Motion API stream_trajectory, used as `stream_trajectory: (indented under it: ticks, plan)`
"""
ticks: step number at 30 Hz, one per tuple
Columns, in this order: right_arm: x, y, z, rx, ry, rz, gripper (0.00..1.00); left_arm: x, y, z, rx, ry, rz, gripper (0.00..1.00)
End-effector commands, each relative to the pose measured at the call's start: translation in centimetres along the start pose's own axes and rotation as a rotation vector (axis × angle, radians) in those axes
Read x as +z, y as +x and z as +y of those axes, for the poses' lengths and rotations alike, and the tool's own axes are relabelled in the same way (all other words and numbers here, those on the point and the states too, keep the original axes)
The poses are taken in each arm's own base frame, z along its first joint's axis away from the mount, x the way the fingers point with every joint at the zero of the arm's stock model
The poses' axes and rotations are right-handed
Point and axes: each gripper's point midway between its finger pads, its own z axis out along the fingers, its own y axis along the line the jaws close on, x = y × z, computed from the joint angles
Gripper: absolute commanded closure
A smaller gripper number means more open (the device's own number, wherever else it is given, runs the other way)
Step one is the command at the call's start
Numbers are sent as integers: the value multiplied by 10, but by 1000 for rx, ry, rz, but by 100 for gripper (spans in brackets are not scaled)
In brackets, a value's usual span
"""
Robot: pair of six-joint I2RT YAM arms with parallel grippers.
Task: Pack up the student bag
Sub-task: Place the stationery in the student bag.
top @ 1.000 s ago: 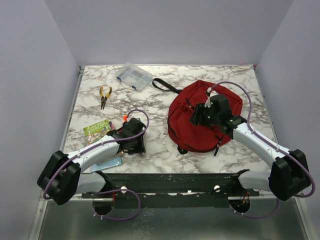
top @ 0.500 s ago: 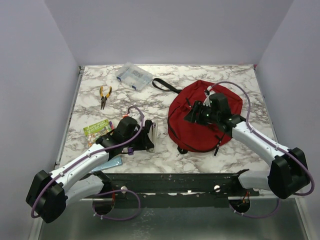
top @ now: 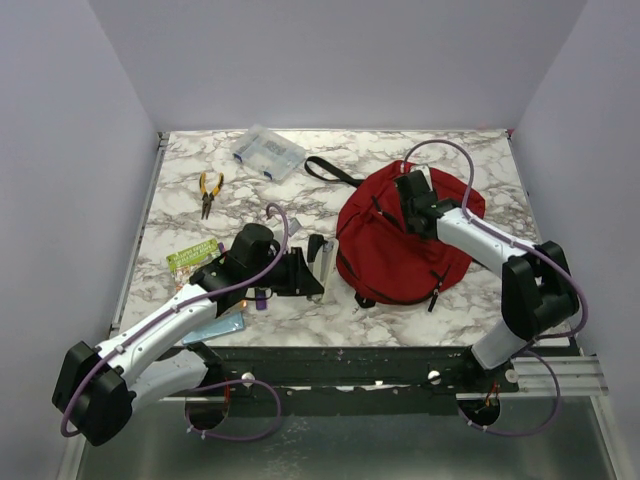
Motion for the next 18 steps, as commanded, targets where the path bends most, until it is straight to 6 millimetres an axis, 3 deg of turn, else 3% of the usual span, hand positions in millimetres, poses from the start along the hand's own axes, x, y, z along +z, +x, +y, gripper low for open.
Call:
stream_trajectory:
  ticks: [1,11,15,18]
  plan:
    - [7,4,-13,-169,70,59,54,-3,0,-28,26,136,13,100]
    - [6,30,47,-184,-222,131,53,-14,10,-32,11,189,-9,100]
    - [8,32,61,-173,-264,114,48,-16,10,-34,13,198,-12,100]
    - [18,21,62,-162,-225,51,44,-16,8,-36,10,200,-14,100]
